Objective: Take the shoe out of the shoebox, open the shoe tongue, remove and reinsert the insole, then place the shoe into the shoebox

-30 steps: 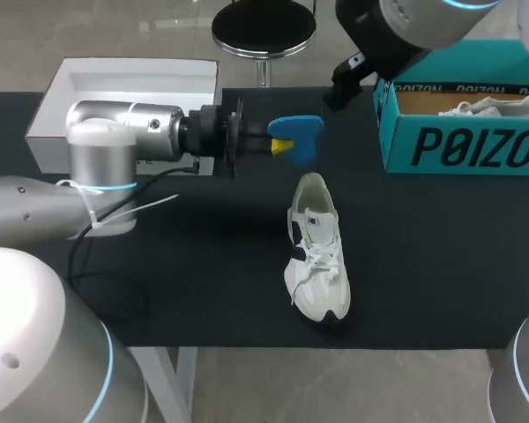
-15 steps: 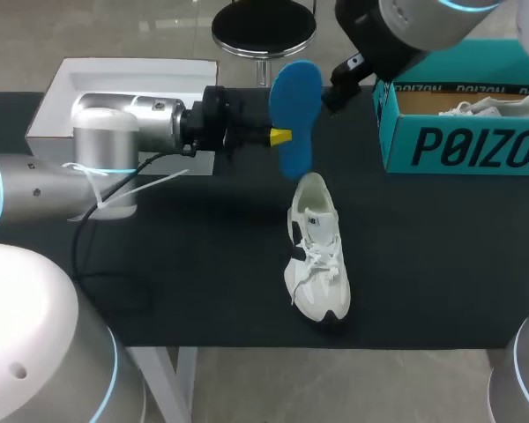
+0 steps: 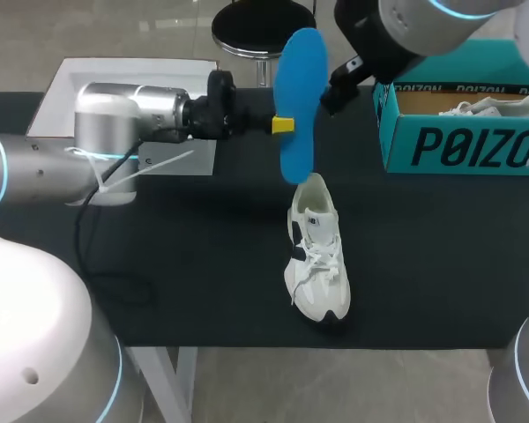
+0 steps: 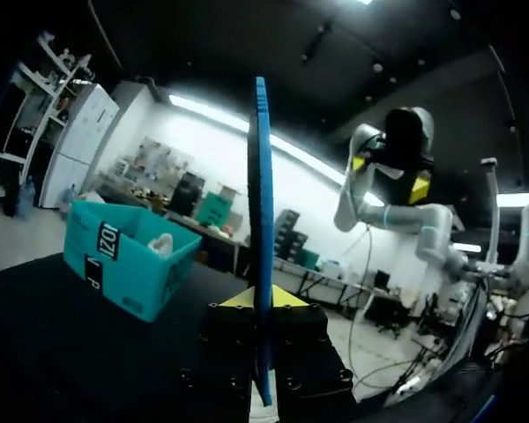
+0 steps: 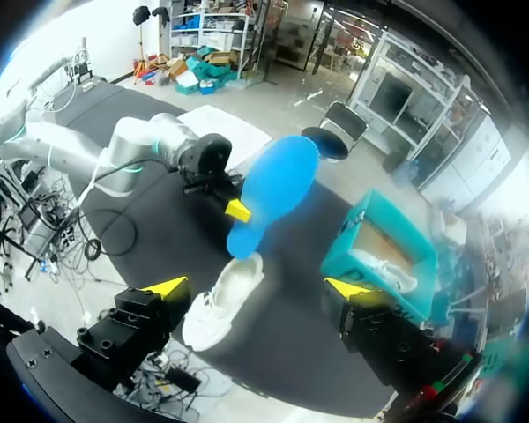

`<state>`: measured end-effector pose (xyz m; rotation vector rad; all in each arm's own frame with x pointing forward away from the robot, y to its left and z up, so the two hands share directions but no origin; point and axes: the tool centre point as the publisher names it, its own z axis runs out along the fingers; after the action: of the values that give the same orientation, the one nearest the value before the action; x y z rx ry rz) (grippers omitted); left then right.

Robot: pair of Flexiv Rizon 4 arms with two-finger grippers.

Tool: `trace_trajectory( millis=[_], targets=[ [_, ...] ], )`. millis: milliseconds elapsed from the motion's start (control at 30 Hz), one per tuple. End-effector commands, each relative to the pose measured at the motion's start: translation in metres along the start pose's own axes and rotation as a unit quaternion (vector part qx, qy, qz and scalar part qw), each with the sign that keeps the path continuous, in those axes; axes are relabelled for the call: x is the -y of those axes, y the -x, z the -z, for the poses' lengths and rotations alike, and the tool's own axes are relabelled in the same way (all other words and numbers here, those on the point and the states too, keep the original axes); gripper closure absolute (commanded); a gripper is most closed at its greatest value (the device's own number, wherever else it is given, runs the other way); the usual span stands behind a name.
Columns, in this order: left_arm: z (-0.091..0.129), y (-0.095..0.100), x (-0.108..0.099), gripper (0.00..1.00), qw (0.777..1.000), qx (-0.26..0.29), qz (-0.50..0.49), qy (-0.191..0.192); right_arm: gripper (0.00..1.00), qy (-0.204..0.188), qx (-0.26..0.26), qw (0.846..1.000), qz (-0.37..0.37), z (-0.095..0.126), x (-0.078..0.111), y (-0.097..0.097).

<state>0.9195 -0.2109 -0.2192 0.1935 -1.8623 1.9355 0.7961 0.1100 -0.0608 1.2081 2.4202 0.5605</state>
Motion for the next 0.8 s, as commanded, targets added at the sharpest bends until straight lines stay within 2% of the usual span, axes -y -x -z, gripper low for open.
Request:
trace_trajectory(
  millis=[33, 233, 567, 800],
  targets=[
    [0.001, 0.005, 0.007, 1.00, 1.000, -0.004, -0.003, -0.003, 0.00, 0.002, 0.002, 1.000, 0.001, 0.004, 0.002, 0.002],
    [0.002, 0.003, 0.014, 1.00, 0.999, -0.012, 0.027, -0.017, 0.00, 0.001, 0.007, 1.000, 0.002, 0.014, 0.007, 0.005],
    [-0.001, -0.002, 0.014, 1.00, 0.998, -0.016, 0.052, -0.026, 0.00, 0.002, 0.012, 1.000, 0.007, 0.052, 0.020, 0.011],
    [-0.005, -0.005, 0.014, 1.00, 0.992, -0.029, 0.112, -0.040, 0.00, 0.002, 0.016, 1.000, 0.012, 0.063, 0.026, 0.010]
  ],
)
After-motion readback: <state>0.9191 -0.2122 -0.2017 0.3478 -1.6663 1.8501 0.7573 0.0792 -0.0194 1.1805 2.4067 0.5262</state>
